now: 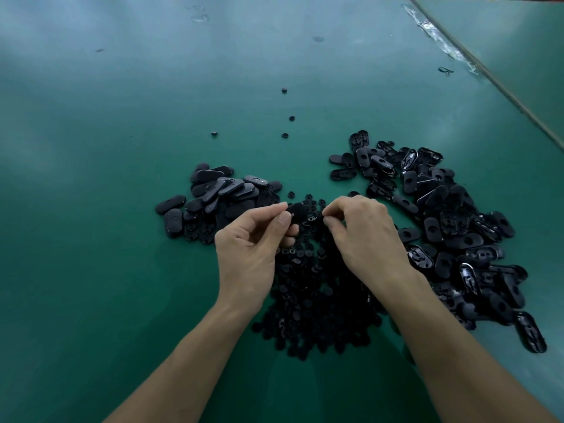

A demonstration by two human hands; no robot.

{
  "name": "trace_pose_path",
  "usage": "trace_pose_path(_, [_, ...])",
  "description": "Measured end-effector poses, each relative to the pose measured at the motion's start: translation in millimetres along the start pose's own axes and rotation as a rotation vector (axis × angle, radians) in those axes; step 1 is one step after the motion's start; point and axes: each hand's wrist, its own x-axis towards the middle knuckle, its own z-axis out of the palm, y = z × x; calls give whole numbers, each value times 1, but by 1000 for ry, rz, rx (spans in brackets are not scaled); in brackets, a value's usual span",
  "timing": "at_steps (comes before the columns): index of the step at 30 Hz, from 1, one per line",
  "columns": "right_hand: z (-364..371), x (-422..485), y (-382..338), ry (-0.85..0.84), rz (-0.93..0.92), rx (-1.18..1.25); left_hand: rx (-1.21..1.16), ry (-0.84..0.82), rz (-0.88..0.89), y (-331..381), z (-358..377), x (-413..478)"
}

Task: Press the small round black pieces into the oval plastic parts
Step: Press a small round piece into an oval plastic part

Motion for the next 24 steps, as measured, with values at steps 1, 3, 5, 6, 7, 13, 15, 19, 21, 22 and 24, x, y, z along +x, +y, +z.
trace_pose_path(1, [-1,1,0,-9,7,10,-4,11,-8,-1,0,0])
trace_pose_path(3, [-1,2,1,-24,12,15,0,27,-22,-2,1,1])
trace_pose_path(5, [-2,3,2,-37,7,-2,17,32,-26,-3,0,2])
trace_pose_path(6, [-1,3,2,-42,-1,-12,26,30,-27,-4,0,2])
trace_pose_path(7, [-1,2,2,-46,-7,-20,34,28,-26,-4,0,2])
trace_pose_path(13, [-4,0,-2,49,-67,165,103,16,17,-4,-2,1])
trace_pose_path(15, [-8,-1,-6,78,-66,266,113,14,37,-3,-2,1])
trace_pose_path(19, [-17,-6,-15,66,-138,430,143,14,52,-4,-3,1])
trace_pose_path(21, [-19,-8,-19,59,-181,470,164,11,52,-4,-3,1])
trace_pose_path(22, [-19,-9,-21,54,-195,485,173,8,52,-4,-3,2])
trace_pose_path(24, [-18,-10,-24,34,-203,501,182,6,52,-4,-4,2])
